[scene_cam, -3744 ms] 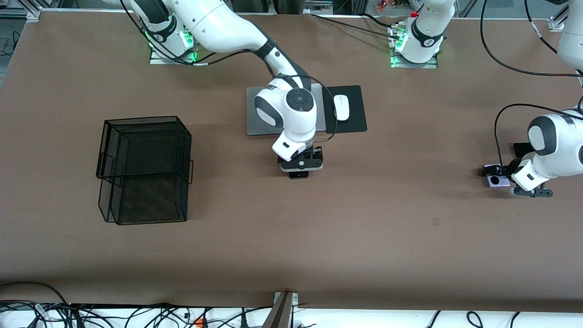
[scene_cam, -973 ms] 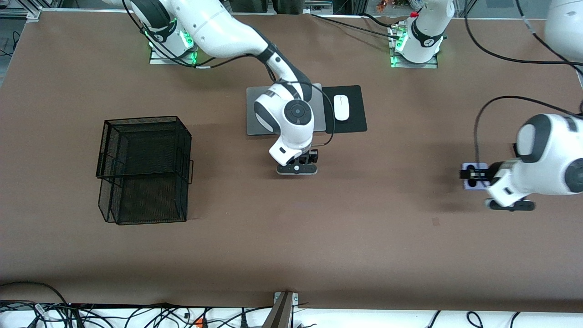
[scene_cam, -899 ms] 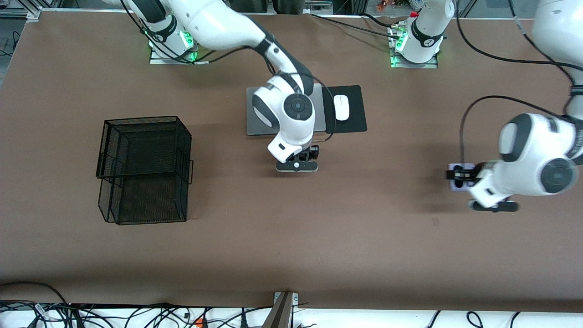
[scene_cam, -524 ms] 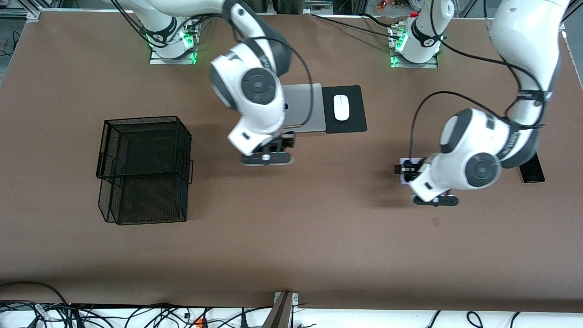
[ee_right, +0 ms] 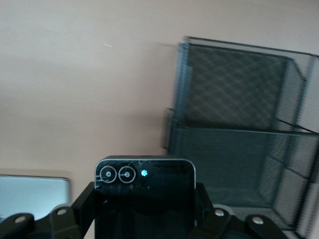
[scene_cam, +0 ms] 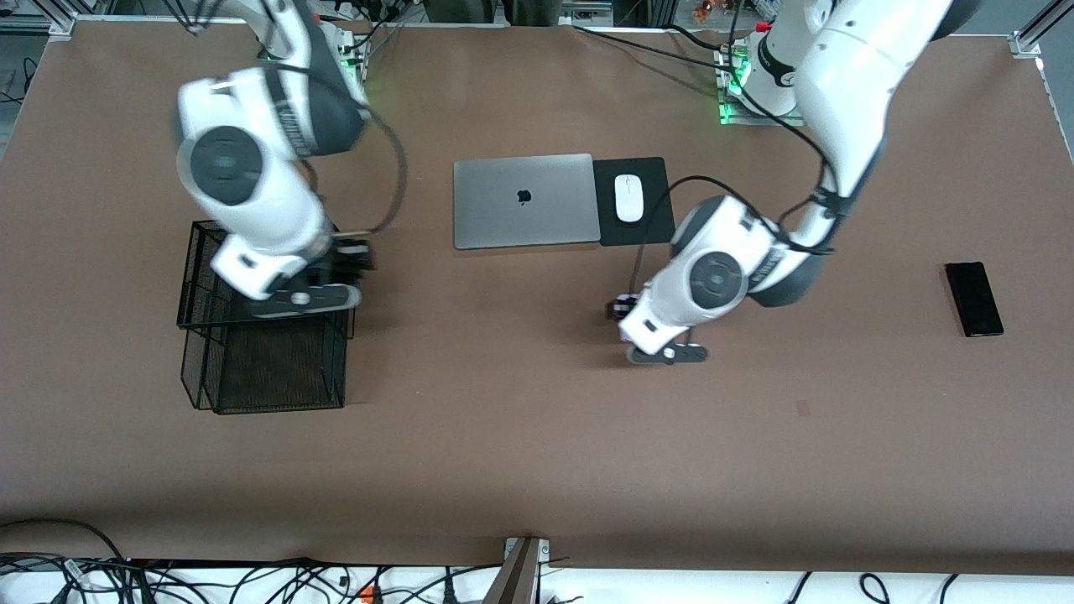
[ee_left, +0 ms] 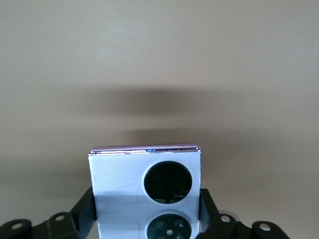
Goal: Place phones with both arms
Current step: 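Carry the black phone to the basket while the left gripper carries lavender phone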
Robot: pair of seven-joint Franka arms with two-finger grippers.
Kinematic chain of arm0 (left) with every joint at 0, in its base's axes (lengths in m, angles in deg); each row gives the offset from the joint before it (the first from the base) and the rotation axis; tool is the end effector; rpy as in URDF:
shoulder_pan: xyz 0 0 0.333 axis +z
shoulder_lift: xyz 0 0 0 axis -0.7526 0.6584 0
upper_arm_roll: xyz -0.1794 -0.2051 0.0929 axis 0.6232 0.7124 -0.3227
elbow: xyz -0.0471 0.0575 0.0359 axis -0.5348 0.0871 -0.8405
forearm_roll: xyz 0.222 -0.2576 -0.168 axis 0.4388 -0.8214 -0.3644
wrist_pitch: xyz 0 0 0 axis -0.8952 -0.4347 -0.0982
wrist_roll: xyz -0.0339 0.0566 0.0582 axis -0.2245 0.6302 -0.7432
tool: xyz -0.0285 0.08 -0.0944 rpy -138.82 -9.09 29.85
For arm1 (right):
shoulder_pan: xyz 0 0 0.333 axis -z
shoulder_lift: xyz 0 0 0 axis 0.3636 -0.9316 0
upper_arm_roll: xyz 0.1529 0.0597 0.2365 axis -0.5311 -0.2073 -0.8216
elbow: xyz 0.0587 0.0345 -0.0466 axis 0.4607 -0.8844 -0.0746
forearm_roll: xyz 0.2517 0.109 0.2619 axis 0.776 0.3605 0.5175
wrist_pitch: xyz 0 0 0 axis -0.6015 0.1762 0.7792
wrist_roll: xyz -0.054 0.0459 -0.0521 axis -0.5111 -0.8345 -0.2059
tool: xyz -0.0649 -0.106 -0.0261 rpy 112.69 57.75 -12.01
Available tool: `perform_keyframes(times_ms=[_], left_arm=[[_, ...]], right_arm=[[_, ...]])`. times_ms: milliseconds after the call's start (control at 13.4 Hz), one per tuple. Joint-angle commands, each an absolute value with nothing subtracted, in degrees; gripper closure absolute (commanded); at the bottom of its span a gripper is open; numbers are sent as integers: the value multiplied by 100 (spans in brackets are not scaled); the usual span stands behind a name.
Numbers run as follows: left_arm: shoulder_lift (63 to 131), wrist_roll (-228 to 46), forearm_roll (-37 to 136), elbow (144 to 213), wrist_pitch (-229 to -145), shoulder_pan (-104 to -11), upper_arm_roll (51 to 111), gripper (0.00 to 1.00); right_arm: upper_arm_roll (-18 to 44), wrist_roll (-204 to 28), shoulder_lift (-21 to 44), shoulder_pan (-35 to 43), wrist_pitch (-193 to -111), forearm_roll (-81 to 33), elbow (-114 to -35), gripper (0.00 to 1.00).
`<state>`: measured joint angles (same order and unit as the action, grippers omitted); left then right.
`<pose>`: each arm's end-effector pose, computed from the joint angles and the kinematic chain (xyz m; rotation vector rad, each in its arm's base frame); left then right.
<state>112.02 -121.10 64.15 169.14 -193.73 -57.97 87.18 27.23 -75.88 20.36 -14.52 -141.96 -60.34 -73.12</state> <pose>0.5696 -0.3378 0.2120 3.0032 0.1078 -0.2474 0.5715 0.1781 0.4033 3.0316 0.2466 -0.1163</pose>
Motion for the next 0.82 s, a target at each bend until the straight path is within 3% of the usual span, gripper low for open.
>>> perform_keyframes(times_ms=[0,225,524,599,674,749], left_arm=[[11458,-12528,6398,16776,-19845,-6173,8609,61],[11792,-12993,6398,16784,-20382,-6638,8495,61],[11854,-13214,6380,16767,-20497,-7378,7827,55],[11863,-13241,6389,16767,-20497,-7395,7835,48],[11881,-13241,6389,16767,-20506,-7396,7835,12],[11864,-13241,6389,16767,-20506,-7396,7835,0]], right_arm=[[3500,-8409,2693,-1515,-14651,-5927,-8431,73],[4170,-8754,2729,-1515,-15142,-5918,-9055,73],[4444,-8817,2580,-1445,-15715,-5786,-9610,73],[4444,-8825,2458,-1419,-15820,-5786,-9629,73],[4444,-8878,2326,-1349,-15943,-5760,-9620,73],[4444,-8948,2194,-1331,-16049,-5656,-9620,72]])
